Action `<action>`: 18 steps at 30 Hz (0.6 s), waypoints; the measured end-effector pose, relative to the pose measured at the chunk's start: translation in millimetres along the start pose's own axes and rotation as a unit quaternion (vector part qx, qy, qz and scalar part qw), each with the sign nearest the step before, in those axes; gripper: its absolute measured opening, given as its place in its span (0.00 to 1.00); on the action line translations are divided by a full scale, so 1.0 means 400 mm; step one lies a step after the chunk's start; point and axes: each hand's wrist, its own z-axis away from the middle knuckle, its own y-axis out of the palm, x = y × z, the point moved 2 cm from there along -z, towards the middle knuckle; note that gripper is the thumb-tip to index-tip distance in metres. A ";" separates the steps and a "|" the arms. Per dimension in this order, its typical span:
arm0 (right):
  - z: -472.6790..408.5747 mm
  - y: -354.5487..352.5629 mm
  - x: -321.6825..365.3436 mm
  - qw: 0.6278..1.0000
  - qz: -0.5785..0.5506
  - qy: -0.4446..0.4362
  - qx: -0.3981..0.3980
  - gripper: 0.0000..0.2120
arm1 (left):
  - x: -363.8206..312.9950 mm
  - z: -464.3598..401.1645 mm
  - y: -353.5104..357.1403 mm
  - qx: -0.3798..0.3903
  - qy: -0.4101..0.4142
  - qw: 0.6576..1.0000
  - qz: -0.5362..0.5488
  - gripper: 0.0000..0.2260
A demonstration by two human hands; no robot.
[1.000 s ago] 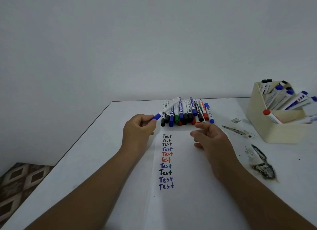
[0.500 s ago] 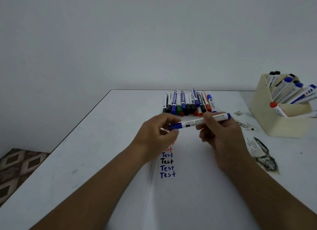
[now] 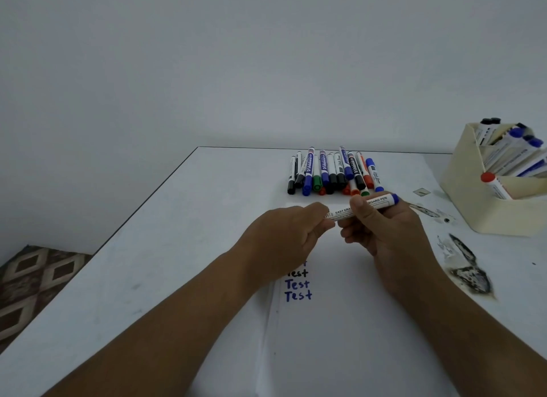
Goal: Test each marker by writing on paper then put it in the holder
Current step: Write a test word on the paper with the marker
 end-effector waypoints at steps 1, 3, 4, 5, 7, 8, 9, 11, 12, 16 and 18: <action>0.001 0.000 0.000 1.000 -0.003 0.002 0.000 0.15 | 0.000 0.002 0.002 -0.007 0.004 1.000 0.002 0.19; 0.001 -0.001 0.000 1.000 -0.006 0.004 -0.002 0.15 | 0.008 0.003 0.002 -0.021 0.000 1.000 0.007 0.17; 0.001 -0.001 0.000 1.000 -0.003 0.004 -0.003 0.16 | 0.016 0.003 -0.001 -0.026 -0.011 1.000 0.013 0.16; 0.002 -0.001 0.000 1.000 0.003 0.003 -0.004 0.17 | 0.023 0.002 -0.005 -0.022 -0.025 0.999 0.022 0.15; 0.005 0.001 0.000 1.000 0.012 -0.002 -0.008 0.19 | 0.033 0.004 -0.010 0.014 -0.057 0.996 0.063 0.15; 0.006 0.000 0.001 1.000 0.010 -0.008 -0.017 0.19 | 0.037 0.007 -0.009 0.036 -0.075 0.992 0.096 0.18; 0.008 -0.002 0.003 0.999 0.000 -0.013 -0.032 0.19 | 0.041 0.011 -0.008 0.053 -0.098 0.985 0.132 0.23; 0.007 -0.013 0.007 0.997 -0.031 -0.016 -0.075 0.20 | 0.060 0.014 -0.004 0.049 -0.152 0.965 0.208 0.25; 0.005 -0.021 0.008 0.994 -0.051 -0.010 -0.097 0.19 | 0.074 0.012 -0.001 0.030 -0.171 0.959 0.224 0.22; -0.006 -0.038 0.007 0.982 -0.118 0.017 -0.146 0.13 | 0.130 -0.017 0.013 -0.027 -0.199 0.969 0.141 0.17; -0.007 -0.039 0.007 0.979 -0.132 0.023 -0.151 0.13 | 0.147 -0.030 0.021 -0.030 -0.199 0.972 0.118 0.15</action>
